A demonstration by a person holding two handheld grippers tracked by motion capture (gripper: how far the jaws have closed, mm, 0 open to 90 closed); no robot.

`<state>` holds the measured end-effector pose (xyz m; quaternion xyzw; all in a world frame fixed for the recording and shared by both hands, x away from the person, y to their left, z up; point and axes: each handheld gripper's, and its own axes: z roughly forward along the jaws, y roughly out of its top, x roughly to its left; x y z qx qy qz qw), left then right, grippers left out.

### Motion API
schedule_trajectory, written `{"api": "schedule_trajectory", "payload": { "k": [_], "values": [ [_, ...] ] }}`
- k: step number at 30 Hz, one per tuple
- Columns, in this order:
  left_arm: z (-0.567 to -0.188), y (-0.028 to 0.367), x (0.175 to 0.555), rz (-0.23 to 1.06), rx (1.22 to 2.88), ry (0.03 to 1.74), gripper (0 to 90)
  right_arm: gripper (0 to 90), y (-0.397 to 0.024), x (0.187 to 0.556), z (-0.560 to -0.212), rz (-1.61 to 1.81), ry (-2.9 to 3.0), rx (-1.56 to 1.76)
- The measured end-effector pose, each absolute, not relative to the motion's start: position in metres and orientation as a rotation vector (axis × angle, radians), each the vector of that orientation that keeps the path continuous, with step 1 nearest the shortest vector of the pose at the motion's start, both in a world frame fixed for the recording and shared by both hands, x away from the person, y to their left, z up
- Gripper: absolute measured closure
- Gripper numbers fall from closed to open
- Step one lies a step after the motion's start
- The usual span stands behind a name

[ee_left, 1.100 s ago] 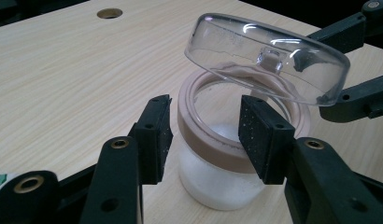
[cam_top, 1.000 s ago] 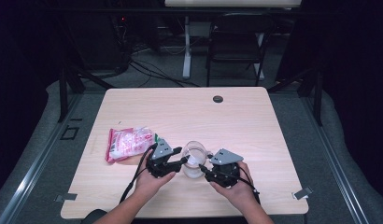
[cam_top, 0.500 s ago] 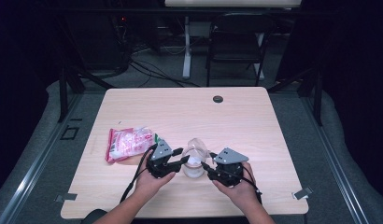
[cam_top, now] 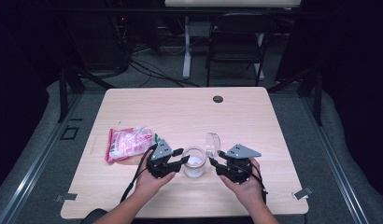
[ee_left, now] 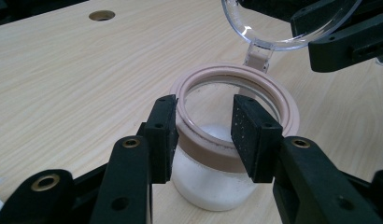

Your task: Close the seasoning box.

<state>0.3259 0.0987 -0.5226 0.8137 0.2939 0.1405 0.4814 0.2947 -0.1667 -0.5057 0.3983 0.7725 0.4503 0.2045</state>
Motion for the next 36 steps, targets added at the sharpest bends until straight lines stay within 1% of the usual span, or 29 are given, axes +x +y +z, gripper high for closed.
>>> {"api": "schedule_trajectory", "payload": {
  "k": [4, 8, 12, 13, 18, 23, 36],
  "values": [
    [-0.523, 0.098, 0.326, 0.342, 1.980, 0.725, 60.8, 56.2, -0.164, 0.295, -0.507, 1.251, 2.162, 1.107],
    [-0.519, 0.103, 0.328, 0.307, 1.930, 0.755, 55.8, 58.5, -0.162, 0.298, -0.508, 1.245, 2.156, 1.112],
    [-0.517, 0.108, 0.328, 0.336, 1.925, 0.753, 55.3, 61.7, -0.161, 0.299, -0.509, 1.248, 2.157, 1.121],
    [-0.518, 0.109, 0.327, 0.359, 1.936, 0.753, 55.3, 66.1, -0.161, 0.300, -0.508, 1.254, 2.161, 1.117],
    [-0.518, 0.112, 0.323, 0.409, 1.960, 0.738, 55.3, 69.8, -0.165, 0.306, -0.509, 1.272, 2.148, 1.160],
    [-0.520, 0.118, 0.320, 0.424, 1.961, 0.768, 54.1, 73.2, -0.171, 0.317, -0.510, 1.313, 2.129, 1.210],
    [-0.522, 0.151, 0.310, 0.472, 1.935, 0.885, 53.9, 73.2, -0.179, 0.350, -0.510, 1.401, 2.127, 1.280]
  ]
}}
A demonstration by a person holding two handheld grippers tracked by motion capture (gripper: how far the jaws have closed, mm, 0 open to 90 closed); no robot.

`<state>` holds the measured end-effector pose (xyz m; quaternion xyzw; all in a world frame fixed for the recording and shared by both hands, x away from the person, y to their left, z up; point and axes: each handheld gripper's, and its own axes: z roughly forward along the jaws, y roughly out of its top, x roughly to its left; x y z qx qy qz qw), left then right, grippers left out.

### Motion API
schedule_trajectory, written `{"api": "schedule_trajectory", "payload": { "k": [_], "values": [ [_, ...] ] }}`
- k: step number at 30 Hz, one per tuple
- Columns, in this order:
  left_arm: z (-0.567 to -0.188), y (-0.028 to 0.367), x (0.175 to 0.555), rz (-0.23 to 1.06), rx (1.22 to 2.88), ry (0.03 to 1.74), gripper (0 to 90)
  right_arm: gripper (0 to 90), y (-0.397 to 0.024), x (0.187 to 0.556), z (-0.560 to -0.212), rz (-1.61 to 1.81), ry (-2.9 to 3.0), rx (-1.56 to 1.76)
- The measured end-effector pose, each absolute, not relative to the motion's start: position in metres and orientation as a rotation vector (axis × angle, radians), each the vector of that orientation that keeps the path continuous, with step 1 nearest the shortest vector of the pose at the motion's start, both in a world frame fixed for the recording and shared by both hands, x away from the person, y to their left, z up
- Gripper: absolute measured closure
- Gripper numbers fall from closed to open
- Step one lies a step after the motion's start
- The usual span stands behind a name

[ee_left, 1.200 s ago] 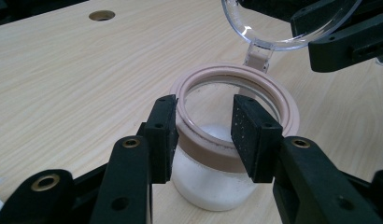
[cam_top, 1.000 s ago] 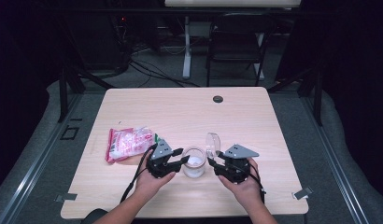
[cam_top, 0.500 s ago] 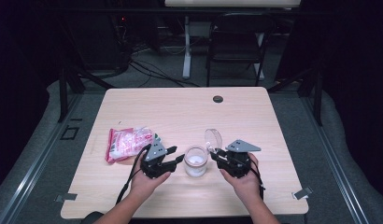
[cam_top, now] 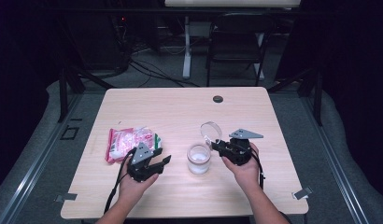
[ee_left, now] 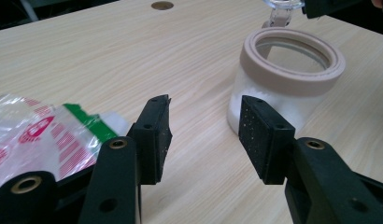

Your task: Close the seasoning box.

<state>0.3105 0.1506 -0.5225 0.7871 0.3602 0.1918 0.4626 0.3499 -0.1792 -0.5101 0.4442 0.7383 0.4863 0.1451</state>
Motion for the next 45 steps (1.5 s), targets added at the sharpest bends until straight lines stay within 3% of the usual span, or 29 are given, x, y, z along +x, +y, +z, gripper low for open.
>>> {"api": "schedule_trajectory", "payload": {
  "k": [22, 37, 45],
  "values": [
    [-0.526, 0.178, 0.304, 0.493, 1.929, 0.963, 52.4, 73.3, -0.181, 0.378, -0.512, 1.470, 2.103, 1.322],
    [-0.530, 0.190, 0.314, 0.521, 1.938, 0.998, 49.5, 63.1, -0.181, 0.375, -0.513, 1.436, 2.092, 1.306],
    [-0.531, 0.184, 0.319, 0.664, 2.033, 0.939, 42.9, 58.2, -0.187, 0.368, -0.515, 1.429, 2.083, 1.302]
  ]
}}
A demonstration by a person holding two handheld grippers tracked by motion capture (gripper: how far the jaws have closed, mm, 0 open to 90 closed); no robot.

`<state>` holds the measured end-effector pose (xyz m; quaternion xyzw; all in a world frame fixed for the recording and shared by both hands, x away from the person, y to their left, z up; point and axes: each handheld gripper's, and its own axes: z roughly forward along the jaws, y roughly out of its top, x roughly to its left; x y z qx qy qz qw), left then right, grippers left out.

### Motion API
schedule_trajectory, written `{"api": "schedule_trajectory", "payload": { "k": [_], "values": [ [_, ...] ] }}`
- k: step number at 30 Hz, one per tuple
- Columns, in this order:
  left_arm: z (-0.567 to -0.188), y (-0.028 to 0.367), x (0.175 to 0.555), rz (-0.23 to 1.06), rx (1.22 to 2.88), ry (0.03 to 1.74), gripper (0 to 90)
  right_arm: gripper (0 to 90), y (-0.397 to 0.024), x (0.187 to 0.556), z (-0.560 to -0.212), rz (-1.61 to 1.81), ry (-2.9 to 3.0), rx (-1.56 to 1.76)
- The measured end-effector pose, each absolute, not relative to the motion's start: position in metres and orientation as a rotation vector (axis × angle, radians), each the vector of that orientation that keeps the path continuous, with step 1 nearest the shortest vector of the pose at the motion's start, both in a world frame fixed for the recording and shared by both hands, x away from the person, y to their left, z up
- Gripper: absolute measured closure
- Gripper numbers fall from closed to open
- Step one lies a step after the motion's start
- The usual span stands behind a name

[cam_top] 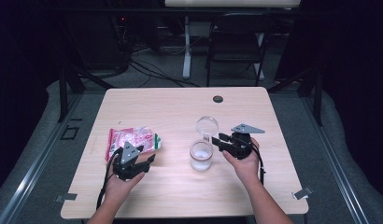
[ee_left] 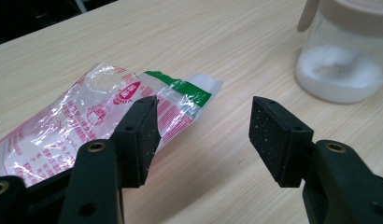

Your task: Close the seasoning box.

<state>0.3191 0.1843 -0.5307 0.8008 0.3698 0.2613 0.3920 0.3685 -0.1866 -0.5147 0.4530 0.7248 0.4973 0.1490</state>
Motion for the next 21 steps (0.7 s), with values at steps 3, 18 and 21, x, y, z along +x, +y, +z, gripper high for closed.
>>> {"api": "schedule_trajectory", "payload": {
  "k": [3, 18, 21],
  "values": [
    [-0.534, 0.177, 0.321, 0.713, 2.081, 0.927, 41.4, 57.4, -0.189, 0.365, -0.515, 1.423, 2.080, 1.300],
    [-0.556, 0.158, 0.358, 0.895, 2.236, 0.933, 42.4, 55.0, -0.203, 0.343, -0.517, 1.372, 2.053, 1.292],
    [-0.563, 0.155, 0.372, 0.879, 2.223, 0.994, 42.8, 54.8, -0.211, 0.335, -0.518, 1.351, 2.034, 1.306]
  ]
}}
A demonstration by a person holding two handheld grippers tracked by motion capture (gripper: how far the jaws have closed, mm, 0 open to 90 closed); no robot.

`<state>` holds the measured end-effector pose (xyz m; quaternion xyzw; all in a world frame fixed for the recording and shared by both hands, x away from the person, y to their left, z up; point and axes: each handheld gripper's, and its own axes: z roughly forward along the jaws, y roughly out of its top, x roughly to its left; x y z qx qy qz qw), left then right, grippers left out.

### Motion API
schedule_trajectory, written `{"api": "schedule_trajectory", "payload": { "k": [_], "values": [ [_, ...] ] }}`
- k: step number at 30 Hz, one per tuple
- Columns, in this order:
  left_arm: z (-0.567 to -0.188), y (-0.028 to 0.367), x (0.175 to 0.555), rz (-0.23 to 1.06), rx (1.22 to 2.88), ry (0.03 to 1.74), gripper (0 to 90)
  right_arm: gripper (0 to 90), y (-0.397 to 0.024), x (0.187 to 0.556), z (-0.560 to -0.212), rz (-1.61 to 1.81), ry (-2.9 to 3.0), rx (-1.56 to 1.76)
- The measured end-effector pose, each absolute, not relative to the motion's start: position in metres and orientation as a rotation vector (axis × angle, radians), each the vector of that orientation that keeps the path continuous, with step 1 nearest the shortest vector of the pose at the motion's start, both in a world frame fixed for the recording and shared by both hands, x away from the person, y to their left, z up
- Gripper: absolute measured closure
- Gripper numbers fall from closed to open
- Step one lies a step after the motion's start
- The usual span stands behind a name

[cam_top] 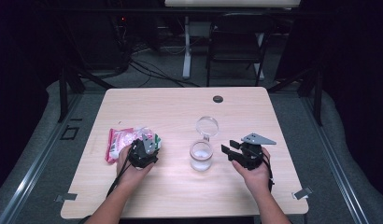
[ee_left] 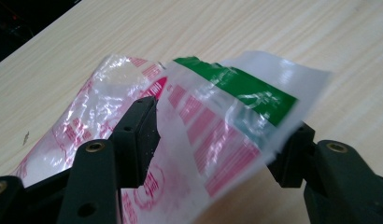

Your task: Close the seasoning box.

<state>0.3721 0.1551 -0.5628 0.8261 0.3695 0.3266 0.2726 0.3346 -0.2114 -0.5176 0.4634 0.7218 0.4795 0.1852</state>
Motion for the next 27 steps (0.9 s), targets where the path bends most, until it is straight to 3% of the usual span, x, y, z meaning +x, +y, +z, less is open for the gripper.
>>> {"api": "schedule_trajectory", "payload": {
  "k": [4, 9, 18, 27],
  "values": [
    [-0.566, 0.150, 0.382, 0.928, 2.261, 1.025, 46.8, 54.5, -0.219, 0.328, -0.518, 1.335, 2.014, 1.316],
    [-0.562, 0.149, 0.387, 0.907, 2.256, 1.066, 59.1, 54.3, -0.227, 0.322, -0.518, 1.332, 1.991, 1.333],
    [-0.550, 0.168, 0.397, 0.750, 2.153, 1.170, 81.8, 54.2, -0.238, 0.316, -0.520, 1.332, 1.951, 1.364],
    [-0.538, 0.197, 0.398, 0.622, 1.988, 1.261, 89.2, 54.9, -0.235, 0.317, -0.520, 1.340, 1.965, 1.356]
  ]
}}
